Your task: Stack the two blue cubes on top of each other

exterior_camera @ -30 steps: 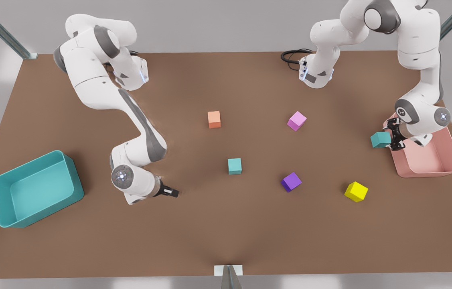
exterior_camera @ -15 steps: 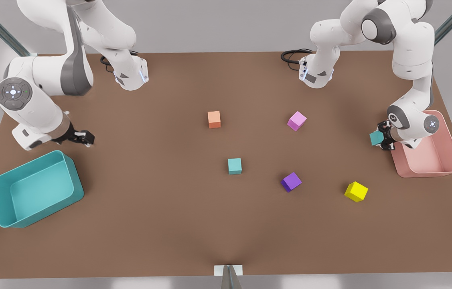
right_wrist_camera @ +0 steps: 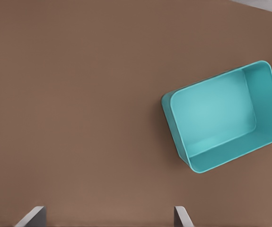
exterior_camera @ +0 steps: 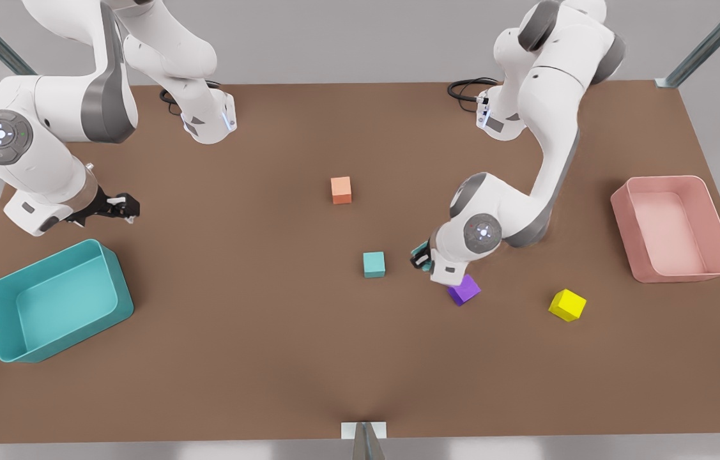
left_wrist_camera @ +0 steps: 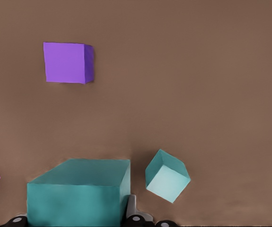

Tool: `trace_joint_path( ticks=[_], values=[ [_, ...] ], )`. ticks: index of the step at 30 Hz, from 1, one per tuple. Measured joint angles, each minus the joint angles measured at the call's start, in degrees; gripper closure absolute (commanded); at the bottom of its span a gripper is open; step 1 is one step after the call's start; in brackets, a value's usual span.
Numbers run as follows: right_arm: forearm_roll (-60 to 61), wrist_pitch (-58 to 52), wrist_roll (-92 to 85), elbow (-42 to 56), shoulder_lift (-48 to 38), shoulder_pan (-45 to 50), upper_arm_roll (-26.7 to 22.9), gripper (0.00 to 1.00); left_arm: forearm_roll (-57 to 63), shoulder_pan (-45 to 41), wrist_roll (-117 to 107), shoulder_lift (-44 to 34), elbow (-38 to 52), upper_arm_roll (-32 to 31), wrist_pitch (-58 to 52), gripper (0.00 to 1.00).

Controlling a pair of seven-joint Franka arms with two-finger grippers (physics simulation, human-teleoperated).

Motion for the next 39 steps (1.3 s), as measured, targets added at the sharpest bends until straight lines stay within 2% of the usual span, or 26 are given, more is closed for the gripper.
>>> trace_joint_path(
  ticks=[6, 16, 28, 29, 30, 31, 39],
  values=[
    [-0.02, -0.16, -2.49, -0.01, 0.01, -0.02, -0.01, 0.0, 4.87, -5.7, -0.51, 4.93, -1.54, -1.31, 5.38, 0.42],
    [-0.98, -0.23, -5.18, 0.01, 0.08, 0.06, 0.09, 0.0, 11.54, -5.9, -1.21, 8.35, -1.31, -1.11, 16.93, 0.41],
    [-1.49, -0.23, -6.92, 0.01, 0.1, 0.18, 0.18, 0.0, 13.0, -6.08, -1.74, 11.78, -1.13, -1.17, 21.72, 0.4],
    [-1.49, -0.22, -7.02, 0.01, 0.1, 0.21, 0.18, 0.0, 13.09, -6.08, -1.77, 11.91, -1.19, -1.18, 21.84, 0.36],
    [-1.52, -0.21, -7.11, 0.01, 0.1, 0.24, 0.19, 0.0, 13.04, -6.08, -1.71, 11.97, -1.22, -1.18, 22.03, 0.1],
    [-1.64, -0.22, -7.21, 0.01, 0.1, 0.28, 0.15, 0.0, 12.94, -6.09, -1.61, 12.0, -1.23, -1.18, 22.23, 0.0],
    [-3.93, -0.3, -7.79, -0.11, 0.2, 0.17, 0.49, 0.0, 13.16, -6.06, -1.53, 11.61, -1.1, -1.23, 22.31, 0.0]
  ],
)
